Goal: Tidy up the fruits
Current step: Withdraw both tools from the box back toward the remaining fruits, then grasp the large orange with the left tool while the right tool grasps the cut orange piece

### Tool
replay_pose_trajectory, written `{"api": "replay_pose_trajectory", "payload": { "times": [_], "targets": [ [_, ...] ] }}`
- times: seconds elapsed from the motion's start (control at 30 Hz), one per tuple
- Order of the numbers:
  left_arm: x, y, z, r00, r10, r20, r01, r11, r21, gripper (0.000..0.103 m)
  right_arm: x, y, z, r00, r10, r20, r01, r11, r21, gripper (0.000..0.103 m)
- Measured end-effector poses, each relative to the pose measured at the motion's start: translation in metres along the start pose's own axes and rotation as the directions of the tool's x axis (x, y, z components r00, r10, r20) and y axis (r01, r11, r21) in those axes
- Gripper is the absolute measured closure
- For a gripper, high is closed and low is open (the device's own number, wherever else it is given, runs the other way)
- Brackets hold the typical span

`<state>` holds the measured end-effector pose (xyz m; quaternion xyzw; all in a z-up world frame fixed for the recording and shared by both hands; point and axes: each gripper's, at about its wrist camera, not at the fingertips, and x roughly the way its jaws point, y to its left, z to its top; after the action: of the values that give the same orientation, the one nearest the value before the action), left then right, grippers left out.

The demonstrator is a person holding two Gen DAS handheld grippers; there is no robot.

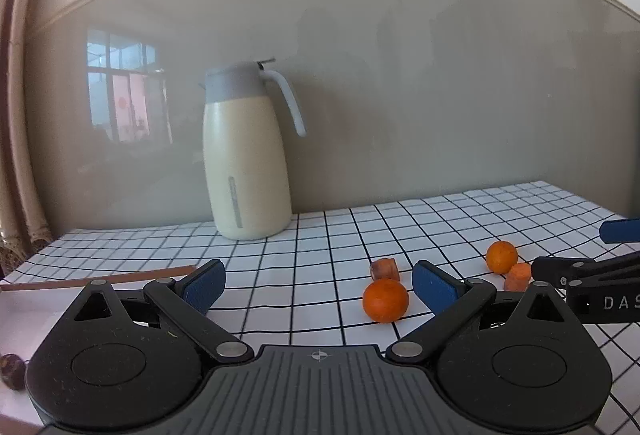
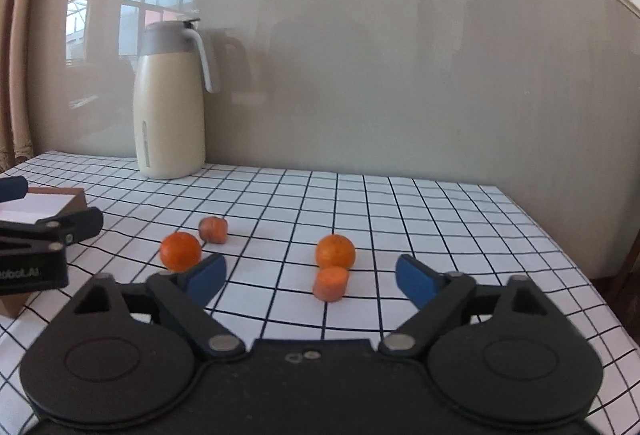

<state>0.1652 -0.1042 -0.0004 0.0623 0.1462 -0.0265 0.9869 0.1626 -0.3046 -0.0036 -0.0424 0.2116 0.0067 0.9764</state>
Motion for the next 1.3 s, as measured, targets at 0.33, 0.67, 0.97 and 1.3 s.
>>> {"api": "replay_pose_trajectory", "payload": {
  "times": [0.33, 0.67, 0.97, 1.3],
  "targets": [
    [0.043, -0.017, -0.008, 0.995, -0.006, -0.096, 0.007, 1.0, 0.019, 0.004, 0.042, -0.005, 0.001, 0.997, 0.005, -0.072, -0.005, 1.0, -0.002, 0.043],
    [0.082, -0.032, -0.008, 0.984, -0.023, -0.175, 0.027, 0.999, 0.023, 0.017, 0.069, -0.008, 0.001, 0.992, -0.016, -0.128, 0.014, 1.0, -0.016, 0.064],
    [0.101, -0.044, -0.012, 0.97, -0.056, -0.238, 0.064, 0.998, 0.027, 0.019, 0.086, -0.012, -0.001, 0.983, -0.003, -0.183, 0.003, 1.0, 0.001, 0.07],
    [0.117, -0.047, -0.013, 0.948, -0.089, -0.306, 0.095, 0.995, 0.004, 0.044, 0.095, -0.012, -0.001, 0.977, 0.013, -0.212, -0.01, 1.0, 0.017, 0.082]
  ]
}}
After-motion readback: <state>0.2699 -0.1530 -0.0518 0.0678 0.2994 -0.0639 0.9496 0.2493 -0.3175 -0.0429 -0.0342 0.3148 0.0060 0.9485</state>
